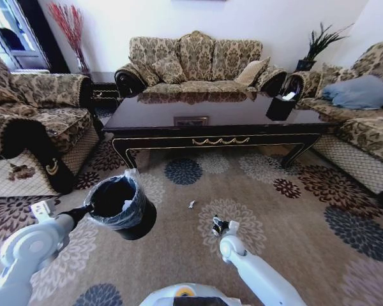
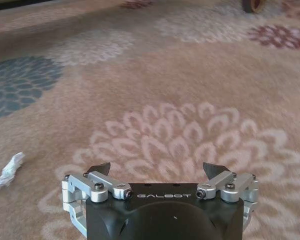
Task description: Move to the front of the table and pick up the trash from the floor, then place it into the trash bin.
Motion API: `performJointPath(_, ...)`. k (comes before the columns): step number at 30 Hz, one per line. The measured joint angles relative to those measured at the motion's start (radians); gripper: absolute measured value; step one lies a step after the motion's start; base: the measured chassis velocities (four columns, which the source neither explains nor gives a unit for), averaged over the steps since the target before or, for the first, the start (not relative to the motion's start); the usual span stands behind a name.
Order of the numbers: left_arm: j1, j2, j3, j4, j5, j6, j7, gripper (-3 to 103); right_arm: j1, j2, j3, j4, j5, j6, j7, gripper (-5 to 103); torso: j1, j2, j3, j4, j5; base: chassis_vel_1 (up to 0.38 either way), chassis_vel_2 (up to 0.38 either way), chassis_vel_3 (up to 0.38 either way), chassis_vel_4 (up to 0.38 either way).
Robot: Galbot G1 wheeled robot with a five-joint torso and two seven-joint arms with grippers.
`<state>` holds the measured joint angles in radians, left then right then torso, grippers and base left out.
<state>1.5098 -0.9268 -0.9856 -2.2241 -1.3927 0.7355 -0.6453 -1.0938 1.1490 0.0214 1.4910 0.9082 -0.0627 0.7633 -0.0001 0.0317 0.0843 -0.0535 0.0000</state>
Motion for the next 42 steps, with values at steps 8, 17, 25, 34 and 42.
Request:
performJointPath(8, 0.043, 0.034, -0.047, -0.014, 0.021, 0.0, -0.001, 4, -0.049, 0.123, 0.095, -0.007, 0.101, 0.012, -0.012, 100, 0.0, 0.0, 0.0, 0.0, -0.0002, 0.0, 0.0, 0.0, 0.0)
performJointPath(17, 0.12, 0.039, -0.137, -0.056, 0.014, 0.0, 0.003, 4, -0.05, 0.235, 0.21, -0.043, 0.197, 0.022, -0.019, 100, 0.0, 0.0, 0.0, 0.0003, 0.0, 0.0, 0.0, 0.0, 0.0)
performJointPath(25, 0.173, 0.013, -0.171, -0.096, 0.018, 0.0, 0.003, 4, -0.049, 0.266, 0.272, -0.1, 0.25, 0.034, -0.048, 100, 0.0, 0.0, 0.0, 0.0, 0.0, 0.0, 0.0, 0.0, 0.0)
performJointPath(34, 0.209, 0.002, -0.196, -0.124, 0.021, 0.0, 0.001, 4, -0.003, 0.264, 0.282, -0.212, 0.274, 0.062, -0.121, 102, 0.0, 0.0, 0.0, 0.0, -0.0003, 0.0, 0.0, 0.0, 0.0)
performJointPath(42, 0.216, -0.008, -0.201, -0.129, 0.022, 0.0, 0.0, 4, 0.017, 0.271, 0.271, -0.26, 0.261, 0.076, -0.144, 85, 0.0, 0.0, 0.0, -0.0008, -0.0014, 0.0, 0.0, 0.0, 0.0)
